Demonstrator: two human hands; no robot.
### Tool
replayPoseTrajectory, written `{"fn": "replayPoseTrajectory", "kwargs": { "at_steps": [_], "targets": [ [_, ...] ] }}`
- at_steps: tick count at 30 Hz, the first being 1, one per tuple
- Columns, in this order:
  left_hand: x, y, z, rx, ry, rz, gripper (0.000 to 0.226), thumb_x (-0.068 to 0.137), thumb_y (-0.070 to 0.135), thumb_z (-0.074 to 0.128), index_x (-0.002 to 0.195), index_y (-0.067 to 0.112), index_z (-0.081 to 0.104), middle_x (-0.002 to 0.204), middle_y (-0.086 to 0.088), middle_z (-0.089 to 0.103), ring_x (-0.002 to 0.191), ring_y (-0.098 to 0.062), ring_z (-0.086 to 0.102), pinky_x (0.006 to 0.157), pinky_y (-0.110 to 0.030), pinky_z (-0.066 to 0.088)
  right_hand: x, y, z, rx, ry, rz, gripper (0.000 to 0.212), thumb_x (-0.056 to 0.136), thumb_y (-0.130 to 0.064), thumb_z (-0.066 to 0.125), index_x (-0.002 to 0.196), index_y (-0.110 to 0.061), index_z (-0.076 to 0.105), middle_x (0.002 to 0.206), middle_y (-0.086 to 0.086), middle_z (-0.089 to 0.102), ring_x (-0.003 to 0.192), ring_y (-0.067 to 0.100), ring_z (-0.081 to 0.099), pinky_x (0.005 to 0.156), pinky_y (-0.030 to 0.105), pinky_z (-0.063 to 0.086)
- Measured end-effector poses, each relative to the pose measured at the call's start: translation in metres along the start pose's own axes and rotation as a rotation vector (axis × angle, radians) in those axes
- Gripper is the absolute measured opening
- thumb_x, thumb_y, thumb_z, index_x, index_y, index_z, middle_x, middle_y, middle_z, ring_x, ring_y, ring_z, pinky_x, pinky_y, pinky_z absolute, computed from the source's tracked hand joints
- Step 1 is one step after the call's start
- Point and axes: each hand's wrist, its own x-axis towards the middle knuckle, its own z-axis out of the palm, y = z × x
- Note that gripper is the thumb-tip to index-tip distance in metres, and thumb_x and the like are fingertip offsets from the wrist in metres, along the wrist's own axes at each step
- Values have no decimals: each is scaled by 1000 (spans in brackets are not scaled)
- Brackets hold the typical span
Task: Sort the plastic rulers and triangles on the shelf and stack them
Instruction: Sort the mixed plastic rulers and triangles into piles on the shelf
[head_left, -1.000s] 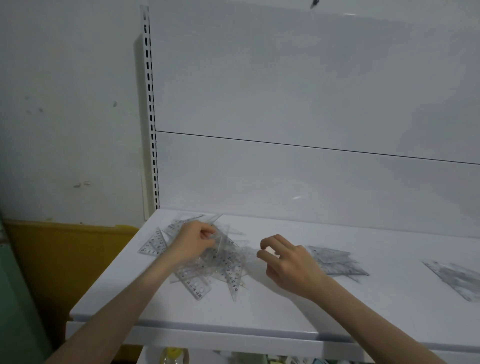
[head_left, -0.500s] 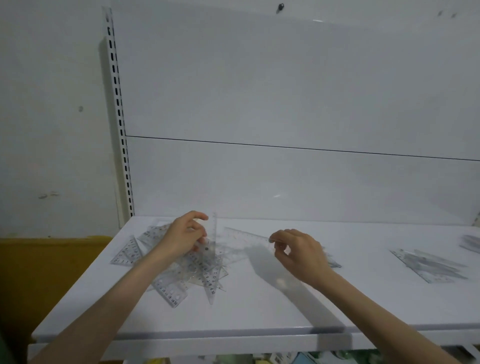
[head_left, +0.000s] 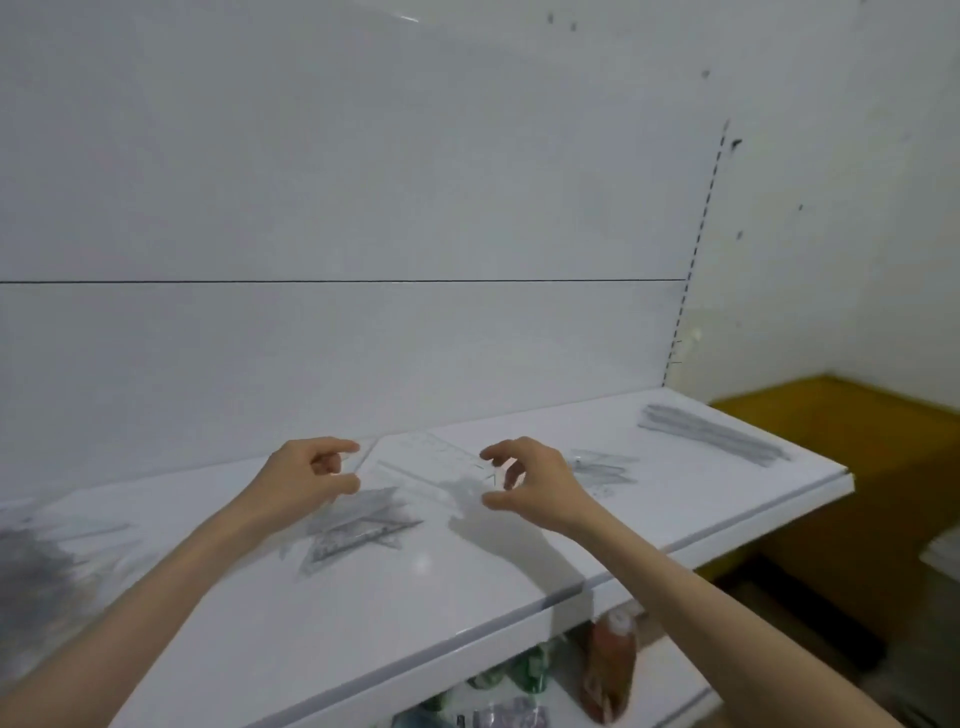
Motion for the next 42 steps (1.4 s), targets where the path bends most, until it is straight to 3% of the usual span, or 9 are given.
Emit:
{"fn": "replayPoseTrajectory", "kwargs": {
  "at_steps": [3, 7, 13, 18, 22, 28, 33, 38, 42],
  "targets": [
    [30, 30, 58, 12, -26, 41, 33, 66, 18, 75, 95, 31, 65, 71, 10, 64, 57, -7, 55, 68, -23, 42, 2, 54, -46, 2, 47, 14, 46, 74, -8, 72, 118, -20, 62, 106, -3, 58, 82, 12, 62, 69, 11, 44],
    [72, 70, 136, 16, -54, 102, 42, 55, 35, 71, 95, 34, 61, 83, 11, 70, 77, -8, 61, 70, -18, 43, 2, 133, -116, -22, 192, 85, 32, 76, -13, 73, 107, -23, 66, 104, -8, 66, 82, 8, 64, 76, 27, 54],
    [119, 110, 238, 145, -105, 146, 34, 75, 14, 75, 102, 27, 60, 97, 4, 57, 78, -7, 55, 69, -17, 42, 11, 265, -214, -237, 300, 277, 26, 84, -15, 71, 110, -14, 69, 110, 0, 69, 92, 12, 62, 81, 25, 50],
    [138, 111, 277, 254, -86, 130, 35, 75, 19, 73, 105, 29, 56, 99, 5, 53, 87, -3, 52, 74, -20, 40, 34, 319, -222, -330, 257, 225, 29, 87, -13, 63, 115, -8, 67, 119, 7, 64, 107, 22, 57, 91, 32, 46],
    [142, 110, 288, 310, -90, 111, 39, 74, 21, 73, 107, 31, 55, 101, 11, 56, 97, -8, 51, 78, -20, 39, 45, 335, -209, -397, 223, 131, 22, 87, -10, 55, 94, 8, 66, 96, 14, 66, 92, 31, 57, 79, 46, 48],
    [140, 116, 289, 307, -76, 127, 42, 72, 20, 74, 109, 32, 56, 102, 17, 57, 97, -3, 49, 73, -13, 38, 52, 343, -208, -555, 193, 76, 31, 92, -21, 44, 77, -11, 68, 79, -3, 55, 85, 29, 54, 74, 36, 43],
    [127, 123, 284, 331, -115, 164, 48, 74, 22, 74, 114, 34, 50, 106, 17, 54, 99, -2, 47, 83, -17, 37, 59, 273, -191, -319, 105, -253, 35, 91, -28, 61, 124, -16, 62, 129, 0, 59, 120, 24, 50, 98, 34, 39],
    [106, 129, 261, 319, -86, 234, 58, 72, 25, 76, 119, 37, 44, 107, 22, 50, 101, 9, 42, 81, -7, 35, 64, 200, -142, -368, 10, -696, 47, 77, -25, 74, 121, -18, 61, 120, -1, 64, 98, 23, 62, 72, 32, 51],
    [82, 121, 224, 343, -57, 252, 62, 64, 40, 66, 121, 40, 42, 111, 20, 51, 108, 4, 46, 90, -16, 41, 71, 165, -108, -190, 25, -863, 24, 77, -15, 70, 101, -13, 71, 99, 1, 72, 74, 24, 66, 53, 33, 55]
  ]
}}
